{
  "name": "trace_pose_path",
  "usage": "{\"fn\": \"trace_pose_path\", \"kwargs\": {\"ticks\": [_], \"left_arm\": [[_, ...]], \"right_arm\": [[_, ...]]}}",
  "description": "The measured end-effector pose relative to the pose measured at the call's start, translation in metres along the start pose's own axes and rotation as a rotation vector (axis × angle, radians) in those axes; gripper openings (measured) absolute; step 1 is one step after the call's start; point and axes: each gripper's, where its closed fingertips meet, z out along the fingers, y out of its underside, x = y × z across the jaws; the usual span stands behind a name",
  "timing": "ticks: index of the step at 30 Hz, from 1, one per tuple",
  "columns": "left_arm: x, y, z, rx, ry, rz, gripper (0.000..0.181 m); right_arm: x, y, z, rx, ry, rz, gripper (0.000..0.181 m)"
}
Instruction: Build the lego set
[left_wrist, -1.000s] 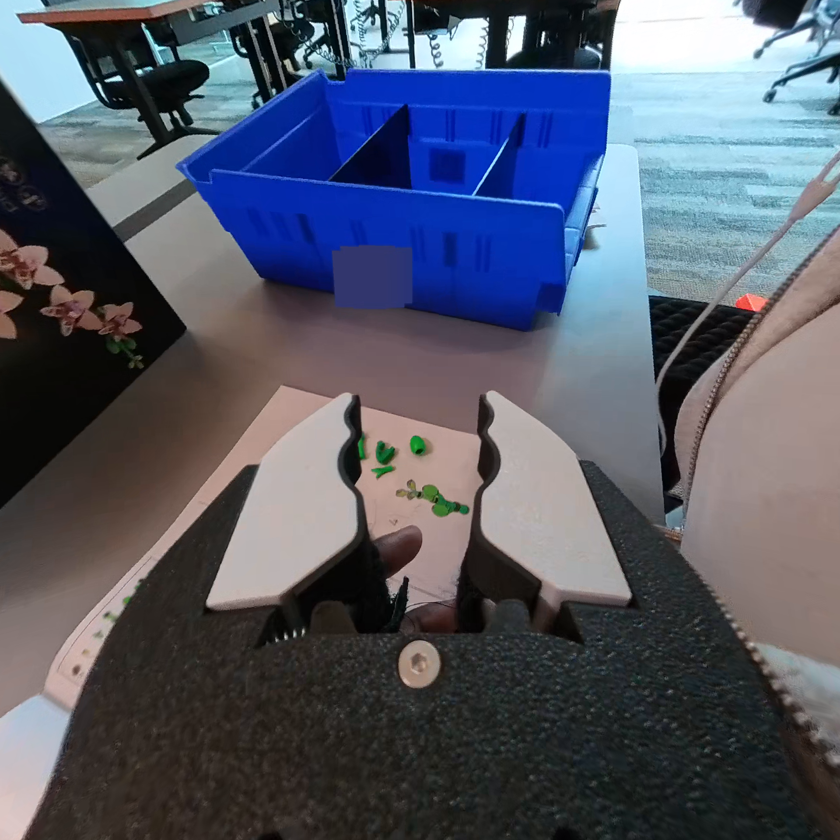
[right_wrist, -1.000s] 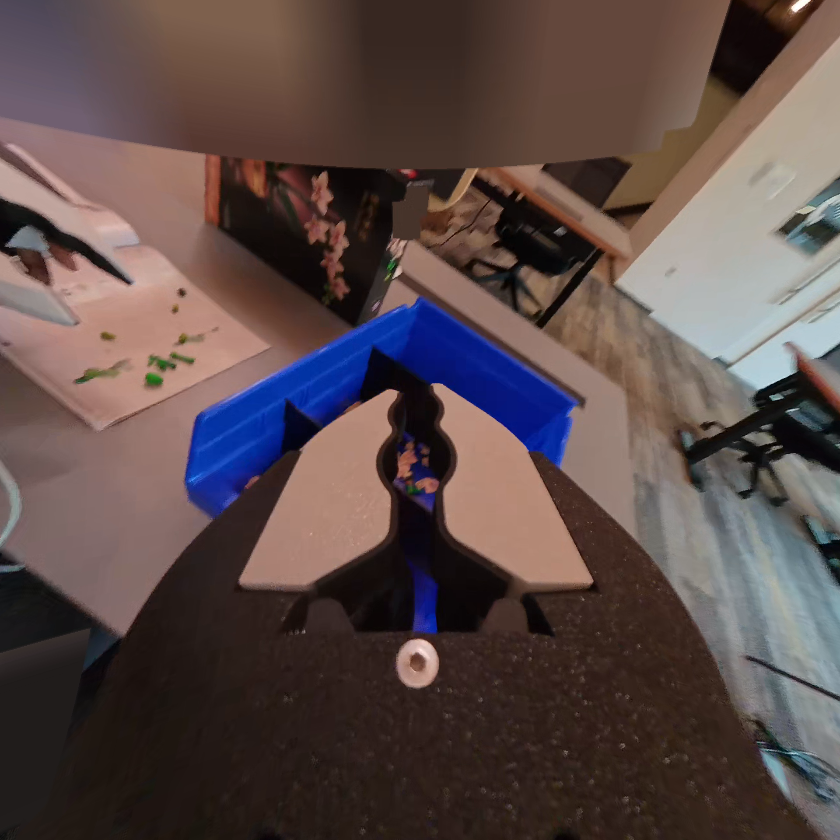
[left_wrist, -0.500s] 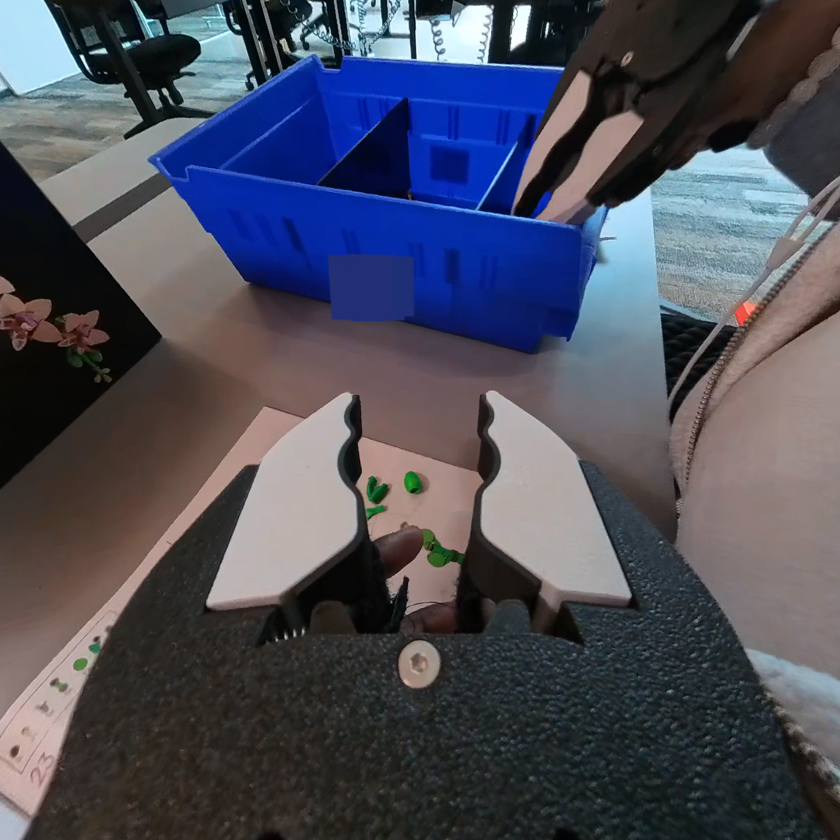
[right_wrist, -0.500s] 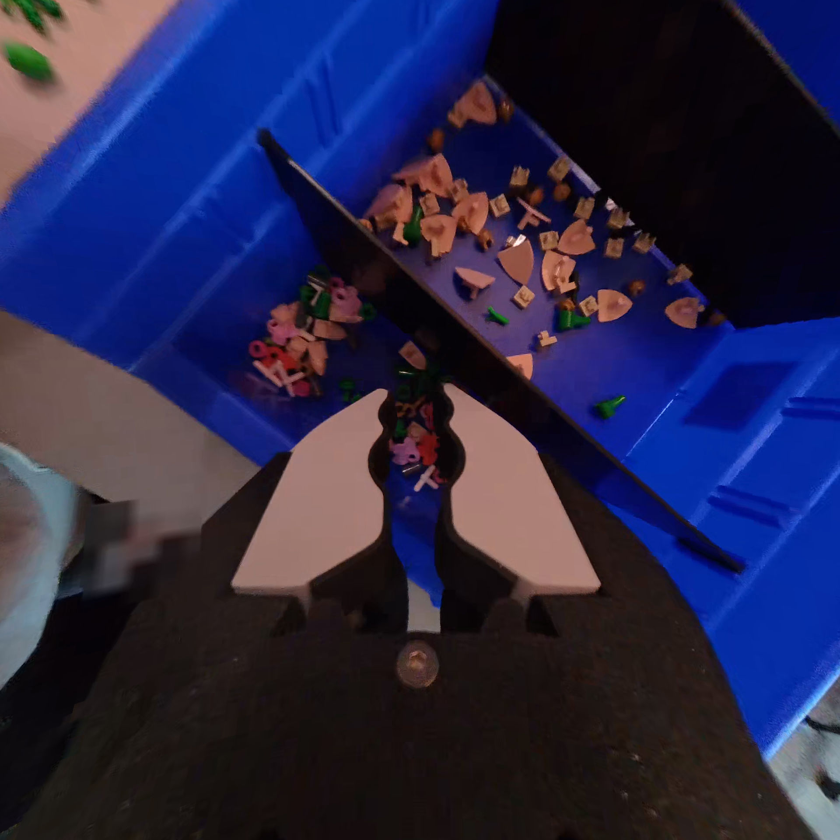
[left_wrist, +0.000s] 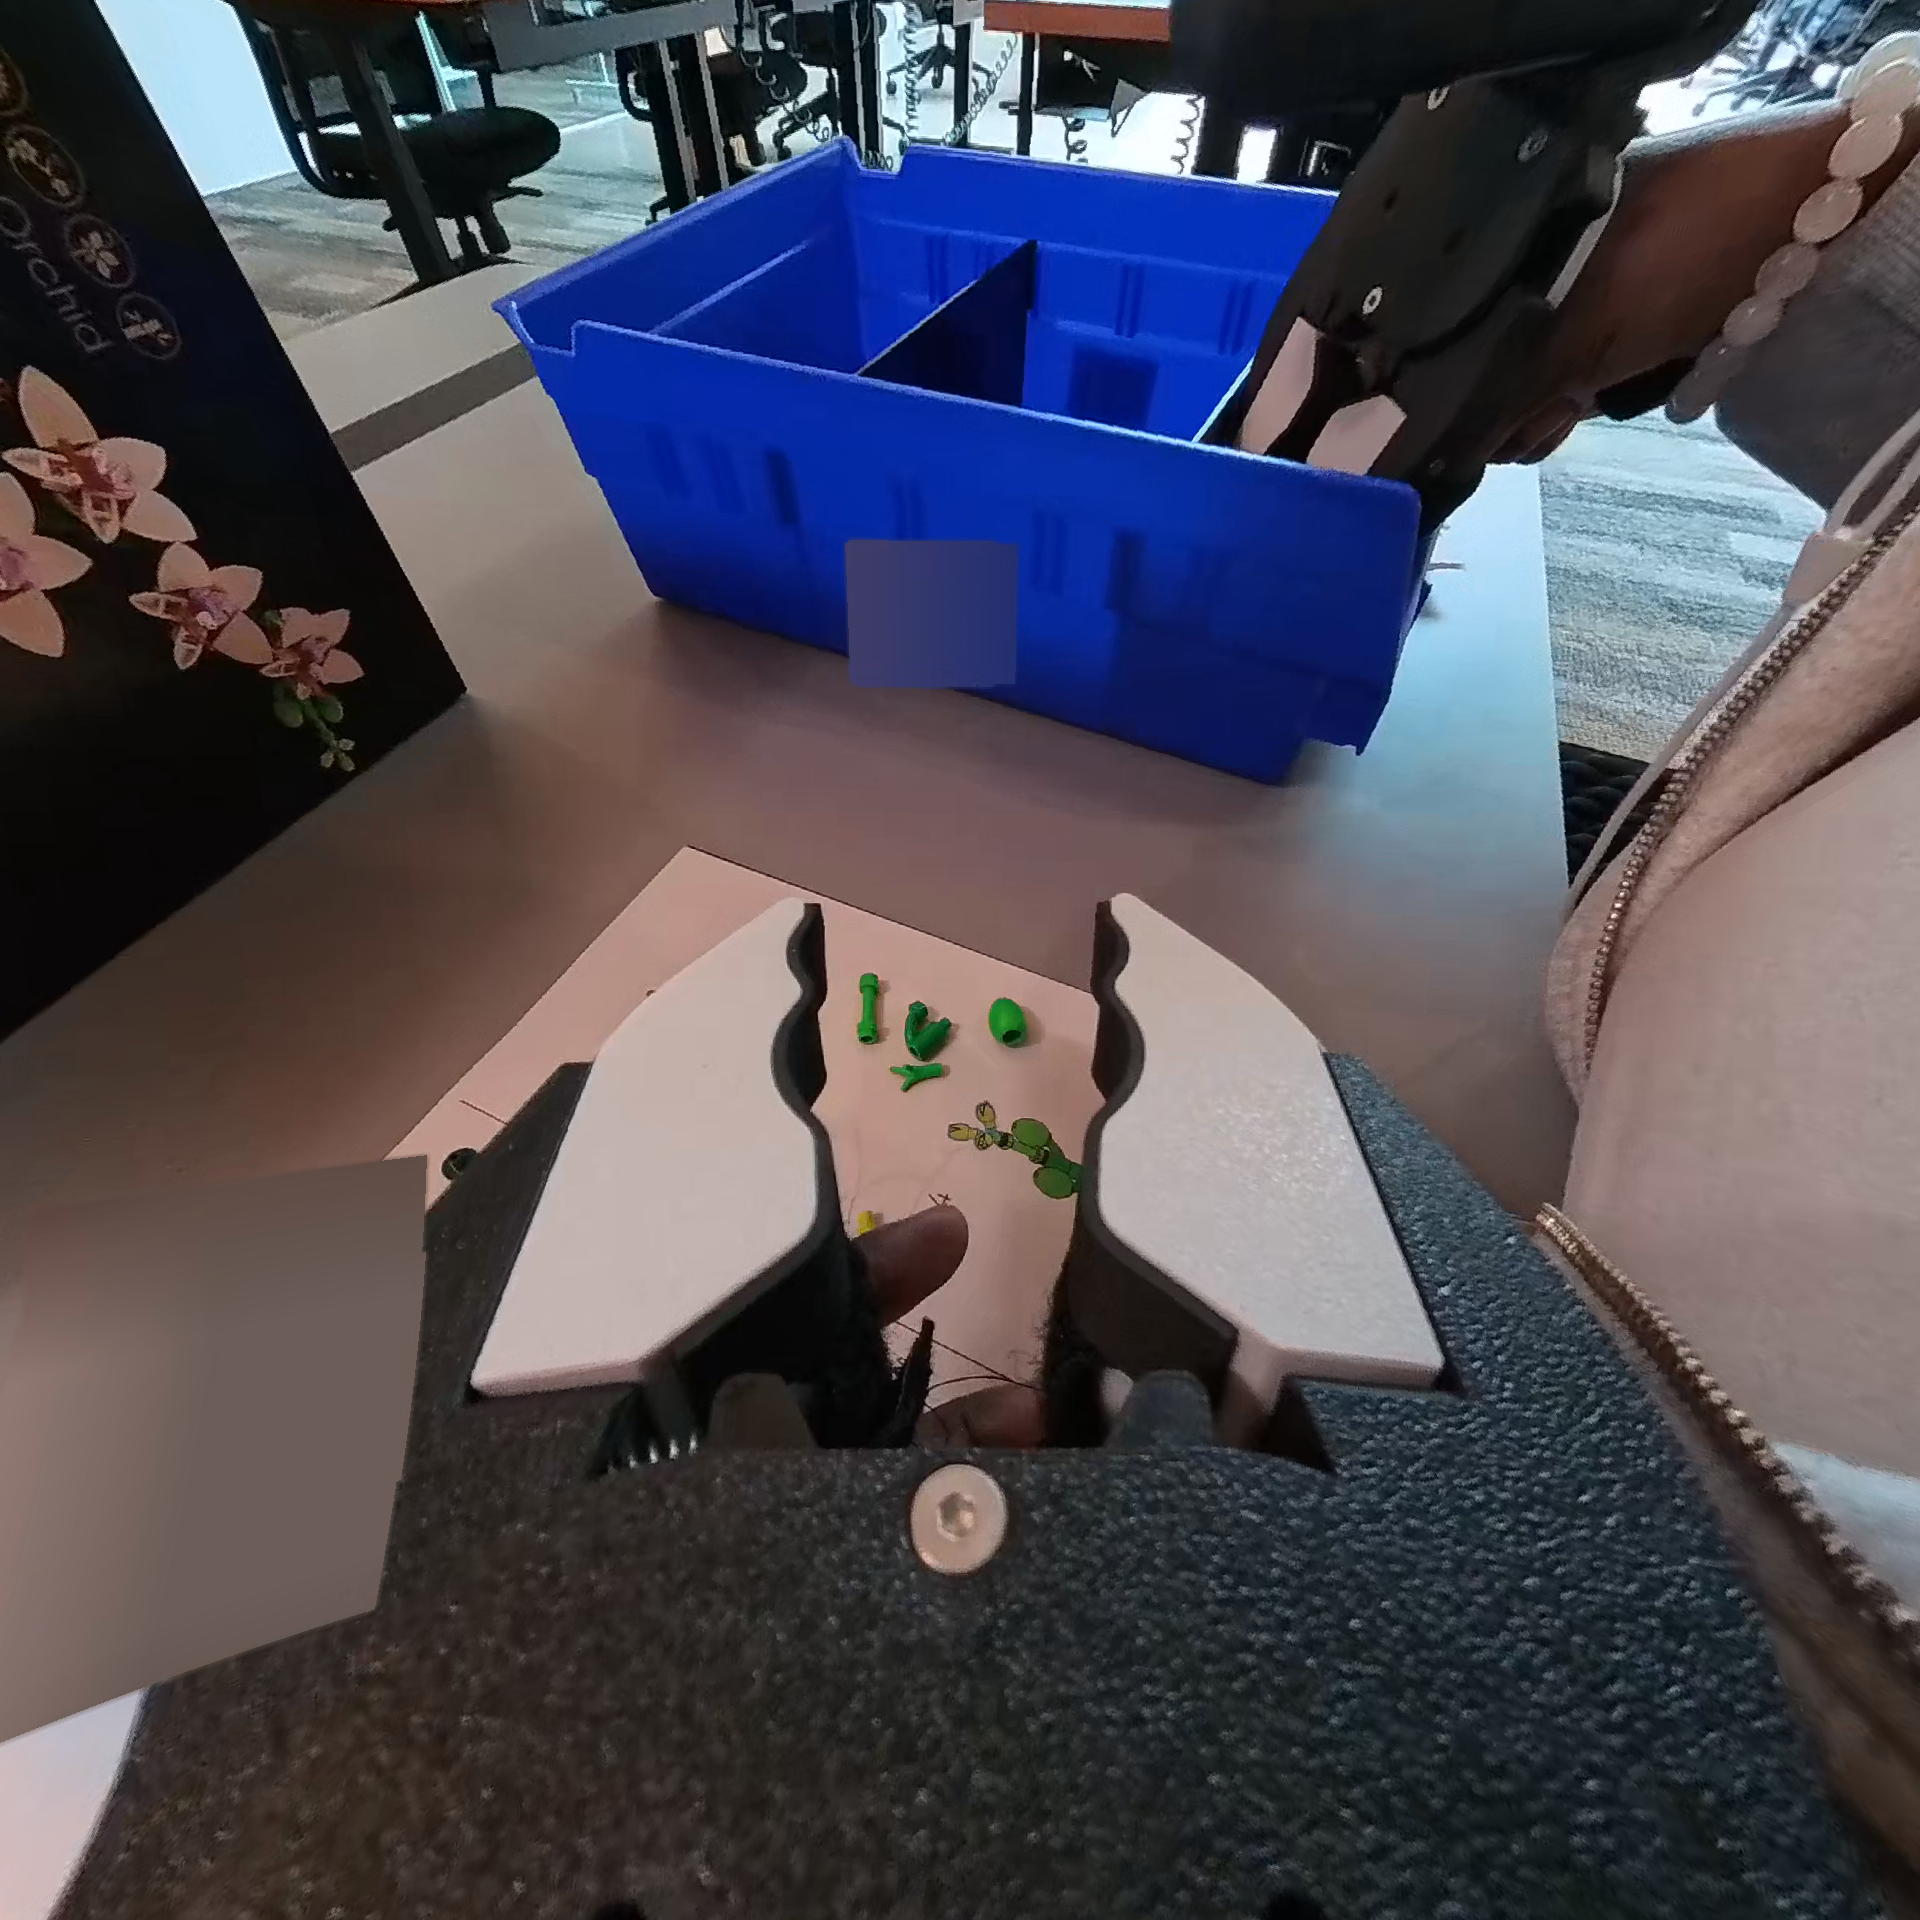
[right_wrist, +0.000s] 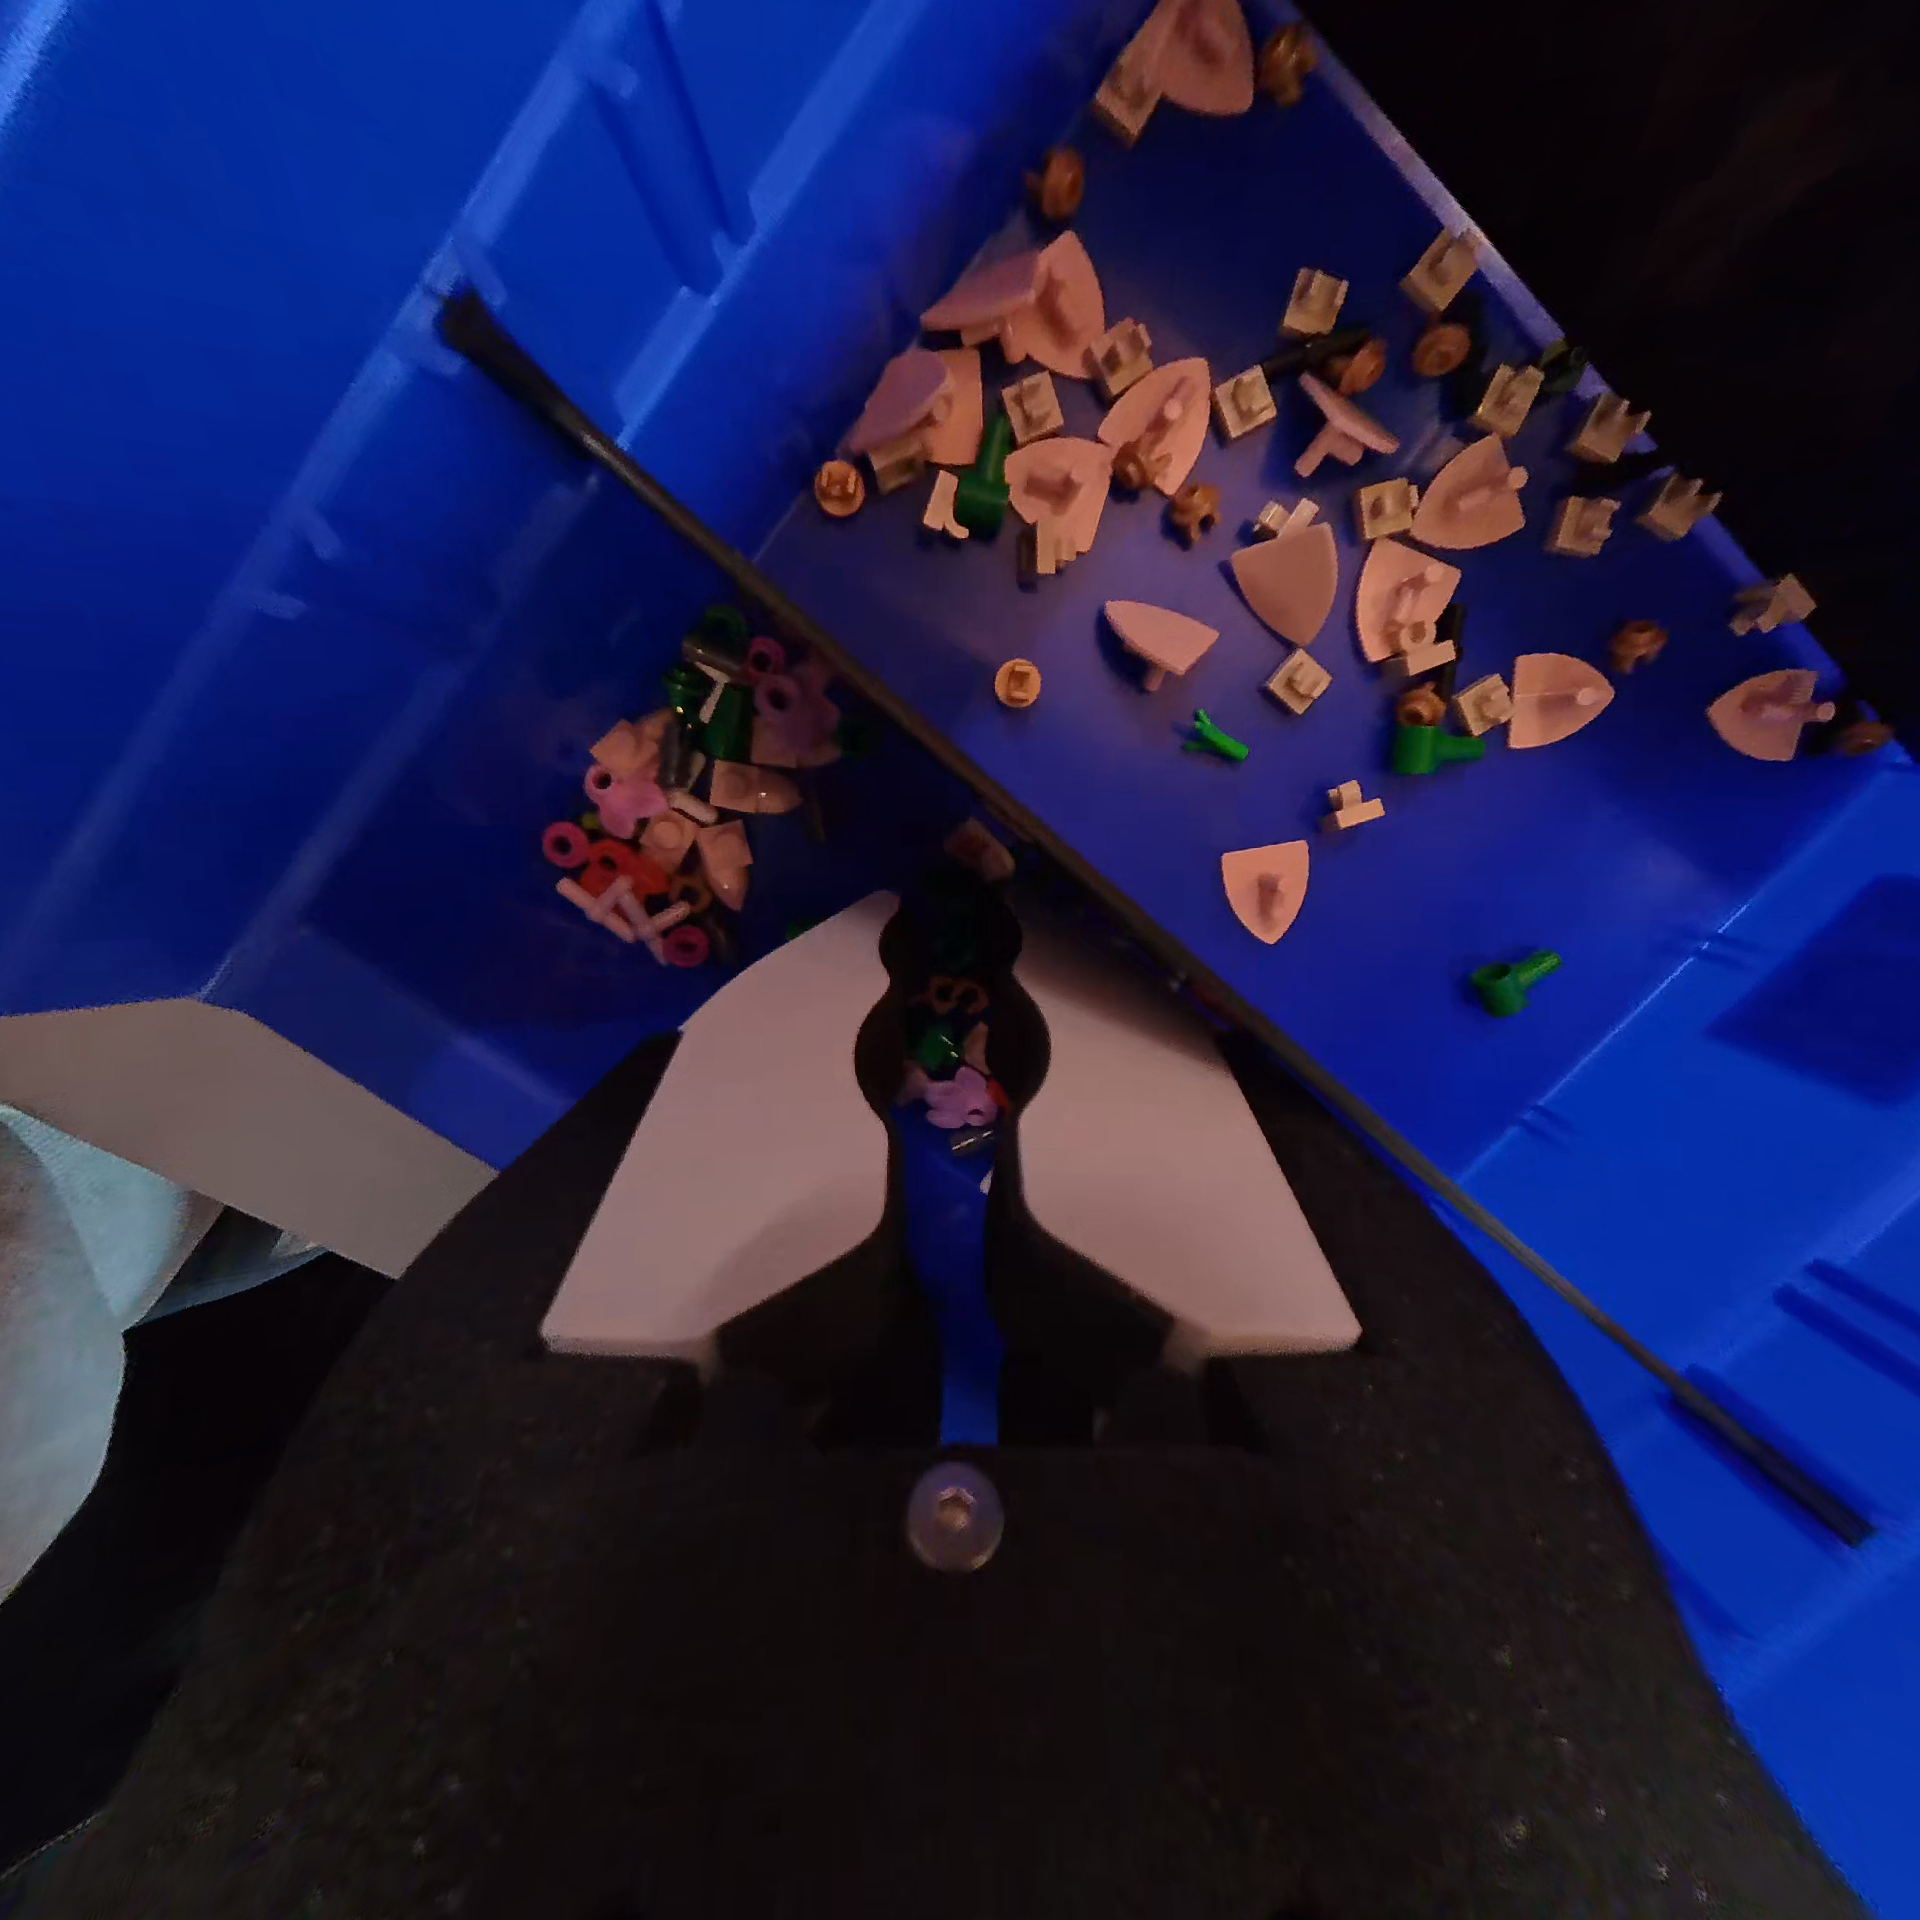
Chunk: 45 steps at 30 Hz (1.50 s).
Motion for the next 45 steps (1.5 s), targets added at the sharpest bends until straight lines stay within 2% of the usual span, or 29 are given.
{"fn": "trace_pose_path", "kwargs": {"ticks": [4, 12, 19, 26, 29, 31, 34, 36, 38, 40, 43, 45], "left_arm": [[0.002, -0.001, 0.0, 0.009, 0.004, 0.001, 0.049], [0.001, 0.001, -0.004, 0.02, 0.013, -0.006, 0.049], [-0.002, 0.001, -0.009, 0.035, 0.003, -0.005, 0.049], [-0.002, 0.001, -0.016, 0.046, -0.007, 0.002, 0.049], [-0.002, 0.002, -0.019, 0.048, -0.012, 0.006, 0.049], [-0.001, 0.001, -0.023, 0.056, -0.015, 0.01, 0.049], [0.001, 0.001, -0.031, 0.074, -0.025, 0.013, 0.049], [0.001, 0.002, -0.039, 0.085, -0.036, 0.015, 0.049], [0.0, 0.004, -0.047, 0.093, -0.049, 0.019, 0.049], [0.0, 0.006, -0.057, 0.098, -0.059, 0.022, 0.049], [-0.002, 0.014, -0.072, 0.091, -0.076, 0.019, 0.05], [-0.004, 0.021, -0.081, 0.081, -0.085, 0.014, 0.05]], "right_arm": [[0.003, 0.001, 0.002, -0.04, 0.055, 0.037, 0.011], [0.004, 0.002, 0.001, -0.071, 0.061, 0.049, 0.009], [0.01, 0.0, -0.015, -0.01, 0.075, 0.025, 0.002], [0.005, -0.01, -0.04, 0.119, 0.014, 0.034, 0.002], [-0.005, -0.028, -0.063, 0.239, -0.017, 0.007, 0.002], [-0.02, -0.051, -0.085, 0.355, -0.049, -0.032, 0.002], [-0.058, -0.095, -0.115, 0.541, -0.107, -0.139, 0.002], [-0.091, -0.122, -0.122, 0.619, -0.148, -0.218, 0.002], [-0.125, -0.143, -0.11, 0.631, -0.193, -0.268, 0.002], [-0.148, -0.152, -0.075, 0.533, -0.207, -0.26, 0.002], [-0.166, -0.148, -0.019, 0.384, -0.198, -0.273, 0.002], [-0.173, -0.145, 0.004, 0.336, -0.23, -0.255, 0.002]]}}
